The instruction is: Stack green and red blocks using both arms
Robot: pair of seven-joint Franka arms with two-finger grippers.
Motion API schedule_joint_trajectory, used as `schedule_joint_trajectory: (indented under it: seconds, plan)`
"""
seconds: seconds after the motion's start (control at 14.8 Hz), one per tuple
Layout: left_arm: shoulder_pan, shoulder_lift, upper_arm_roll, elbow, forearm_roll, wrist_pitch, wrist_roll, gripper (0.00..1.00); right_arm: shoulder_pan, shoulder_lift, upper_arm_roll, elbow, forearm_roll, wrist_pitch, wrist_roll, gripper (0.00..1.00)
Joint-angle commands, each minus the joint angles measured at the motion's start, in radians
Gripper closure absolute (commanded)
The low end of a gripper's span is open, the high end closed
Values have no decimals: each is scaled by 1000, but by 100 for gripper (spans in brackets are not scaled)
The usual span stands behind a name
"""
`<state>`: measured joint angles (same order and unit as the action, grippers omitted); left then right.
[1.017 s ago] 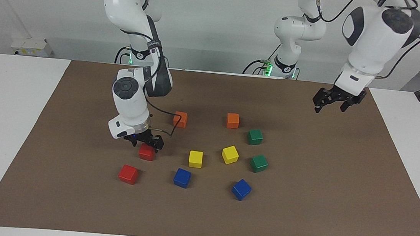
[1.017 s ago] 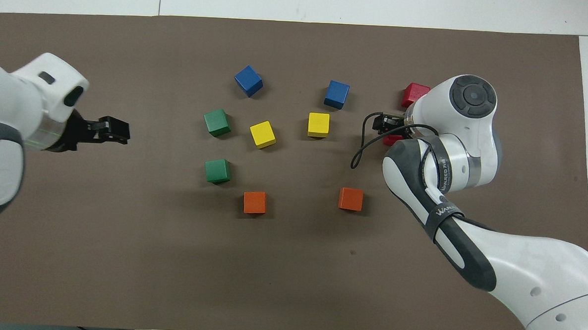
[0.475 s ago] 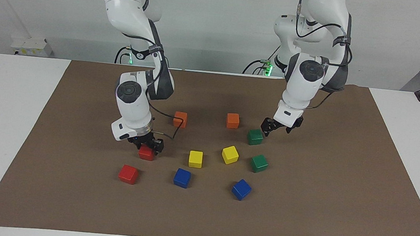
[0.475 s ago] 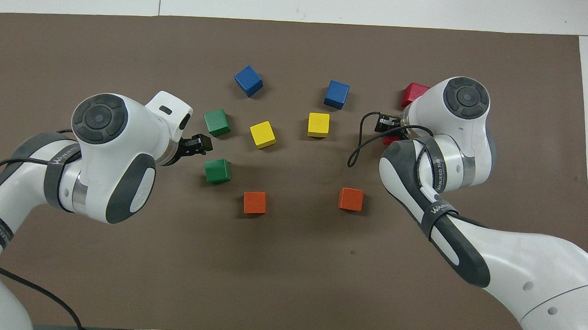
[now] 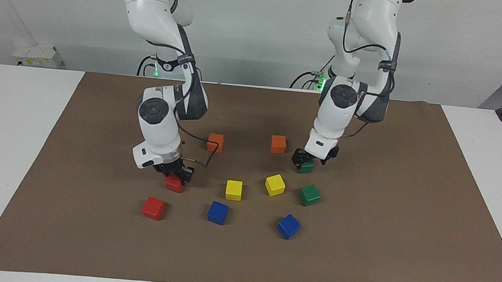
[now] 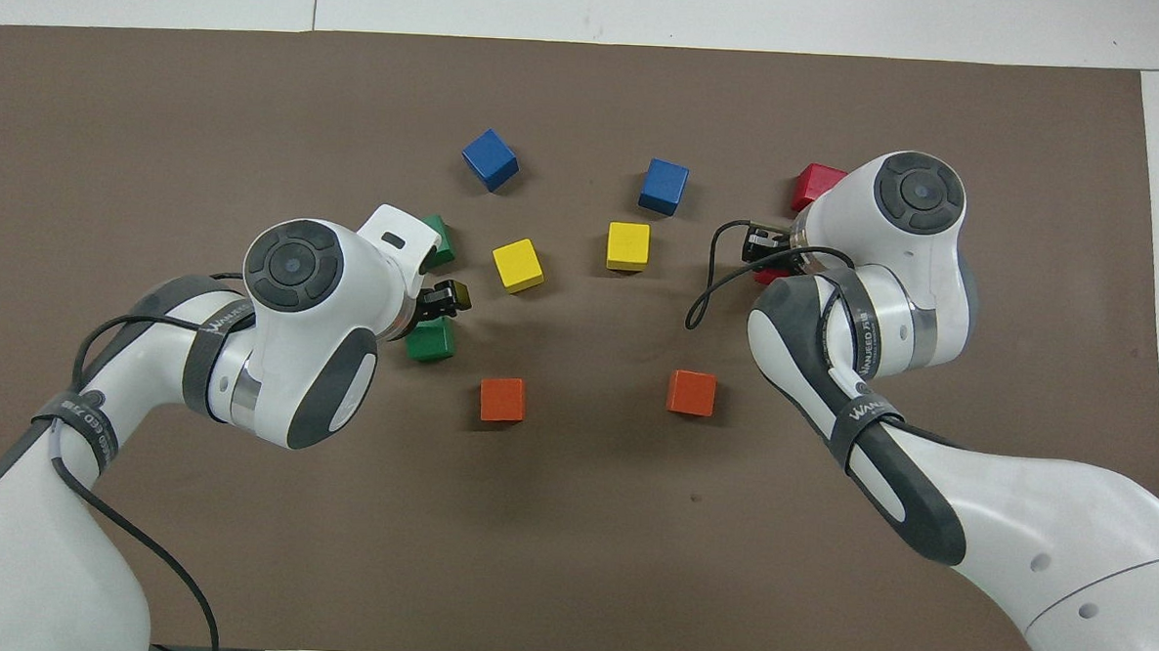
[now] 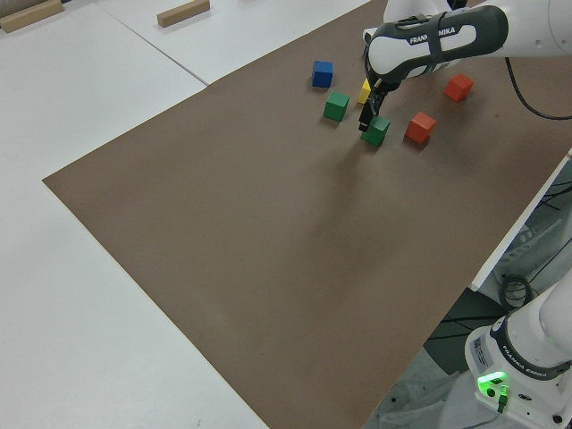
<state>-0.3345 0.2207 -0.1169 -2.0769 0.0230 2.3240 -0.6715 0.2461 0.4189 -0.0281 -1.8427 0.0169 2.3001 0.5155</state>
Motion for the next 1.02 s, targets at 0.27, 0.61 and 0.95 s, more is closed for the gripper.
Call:
schedule_joint_trajectory:
  seconds: [0.27, 0.61, 0.95]
  plan:
    - [-38, 20, 16, -32, -6, 51, -11, 0, -129, -72, -4, 198, -91, -330, -288, 100]
    - [-29, 17, 19, -31, -6, -7, 9, 100, -272, -124, -3, 36, -90, -162, -486, 100]
    - [191, -52, 20, 30, -6, -178, 391, 100, -303, -74, -3, -53, -90, 24, -489, 100]
